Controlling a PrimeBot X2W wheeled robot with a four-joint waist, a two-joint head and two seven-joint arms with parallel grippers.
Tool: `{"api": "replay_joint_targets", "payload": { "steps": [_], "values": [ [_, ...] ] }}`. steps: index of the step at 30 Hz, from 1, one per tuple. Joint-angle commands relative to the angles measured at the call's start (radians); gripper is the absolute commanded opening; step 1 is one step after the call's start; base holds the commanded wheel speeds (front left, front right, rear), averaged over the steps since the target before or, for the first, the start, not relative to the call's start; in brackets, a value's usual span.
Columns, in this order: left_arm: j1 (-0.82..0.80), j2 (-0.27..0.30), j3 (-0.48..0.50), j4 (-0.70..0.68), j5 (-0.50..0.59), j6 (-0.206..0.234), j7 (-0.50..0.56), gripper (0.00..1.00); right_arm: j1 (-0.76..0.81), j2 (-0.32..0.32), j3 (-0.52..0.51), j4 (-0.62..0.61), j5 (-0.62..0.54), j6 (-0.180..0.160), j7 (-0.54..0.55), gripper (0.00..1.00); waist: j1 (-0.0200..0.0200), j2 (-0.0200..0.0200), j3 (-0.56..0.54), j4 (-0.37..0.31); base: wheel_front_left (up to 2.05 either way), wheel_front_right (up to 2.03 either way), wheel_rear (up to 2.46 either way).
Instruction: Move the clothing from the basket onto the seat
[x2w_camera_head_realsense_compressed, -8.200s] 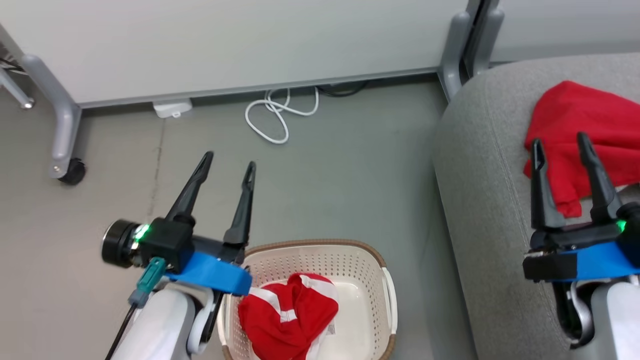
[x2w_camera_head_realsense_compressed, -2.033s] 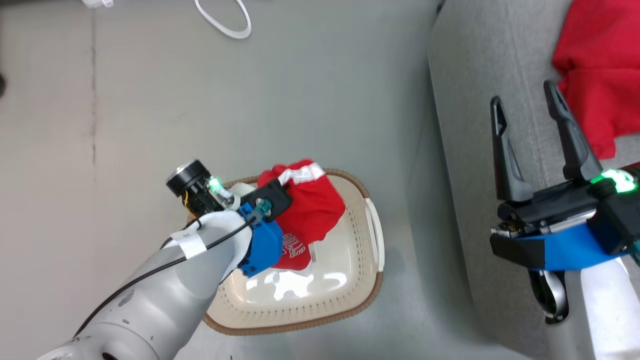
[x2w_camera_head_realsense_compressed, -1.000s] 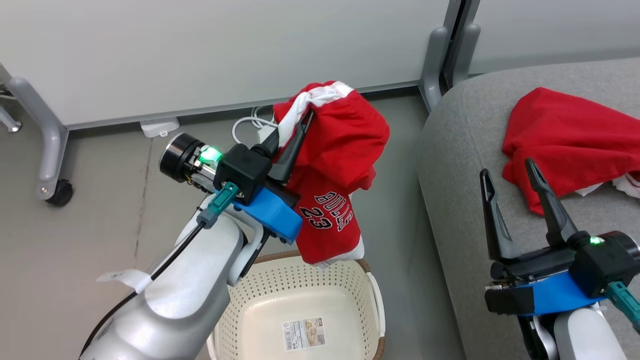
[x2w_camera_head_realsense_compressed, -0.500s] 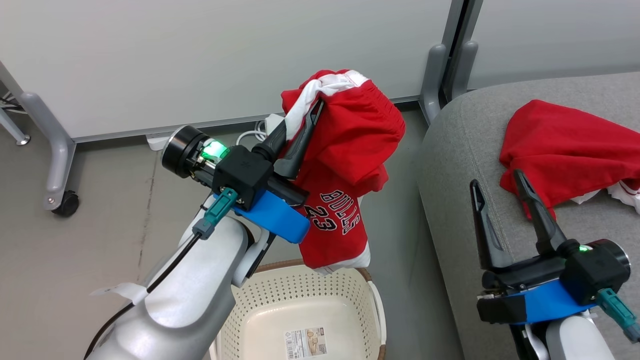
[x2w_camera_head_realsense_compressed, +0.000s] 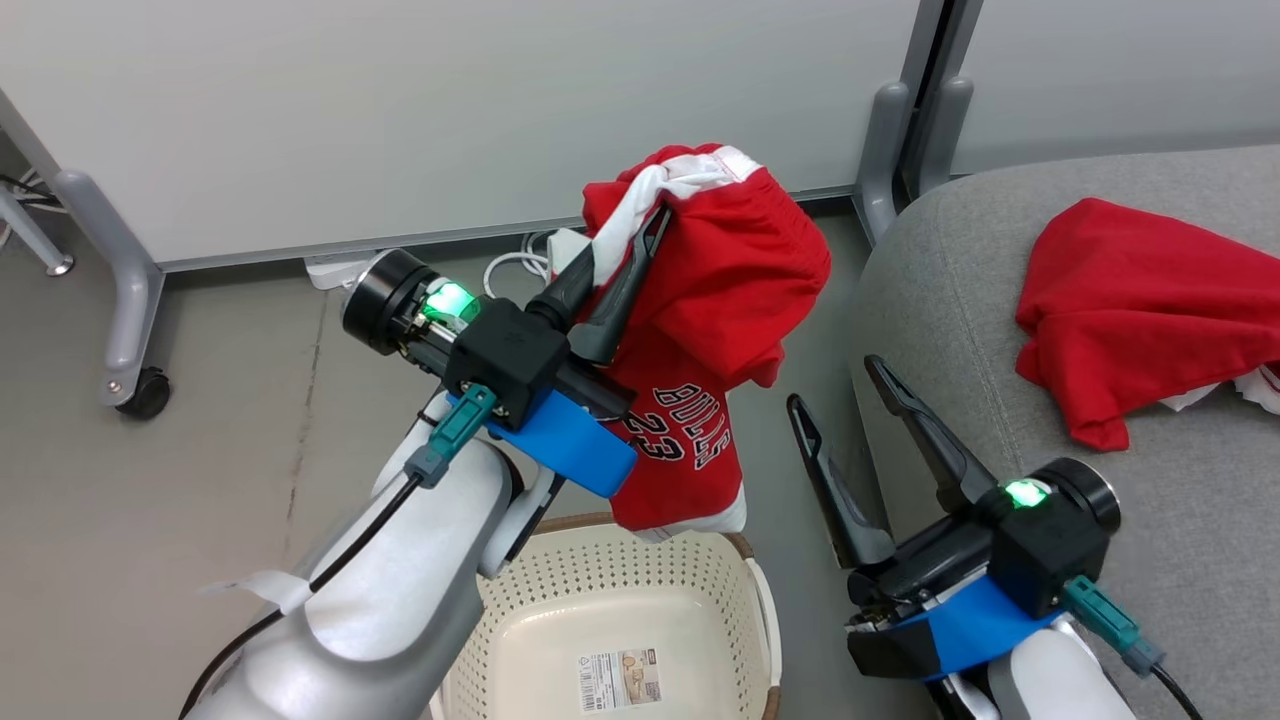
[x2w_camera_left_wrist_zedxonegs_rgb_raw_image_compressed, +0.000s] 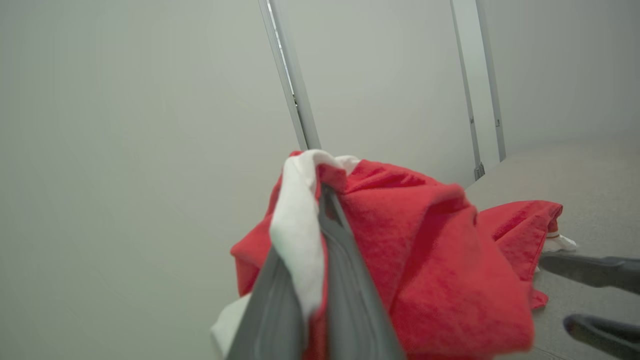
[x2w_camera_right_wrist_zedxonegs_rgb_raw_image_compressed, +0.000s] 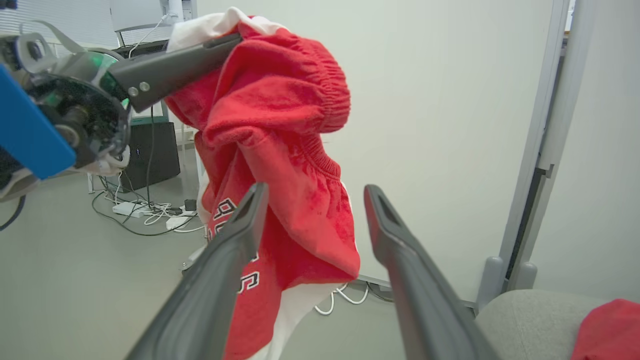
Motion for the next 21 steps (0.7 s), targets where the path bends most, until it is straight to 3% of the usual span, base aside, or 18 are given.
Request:
{"api": "replay_joint_targets", "payload": {
  "steps": [1,9,19,21],
  "values": [
    [-0.011,-0.003,0.001,-0.006,0.002,-0.003,-0.004,0.0,-0.017,-0.008,0.01,0.009,0.001,0.0,0.0,1.0,-0.0001,-0.0001,0.003,0.005,0.0,0.0,0.0],
    [-0.016,-0.027,-0.016,-0.019,0.014,-0.006,-0.004,0.0,-0.118,-0.005,0.077,0.097,-0.009,0.0,0.0,1.0,-0.0001,-0.0001,0.019,0.03,0.0,0.0,0.0],
    [-0.017,-0.05,-0.029,-0.033,0.025,-0.014,-0.004,0.0,-0.22,0.035,0.044,0.175,-0.018,0.0,0.0,1.0,-0.0001,-0.0001,0.041,0.048,0.0,0.0,0.0],
    [-0.014,-0.052,-0.03,-0.033,0.026,-0.016,-0.004,0.0,-0.222,0.038,0.047,0.188,-0.014,0.0,0.0,0.0,-0.0001,-0.0001,0.042,0.051,0.0,0.0,0.0]
  ]
}}
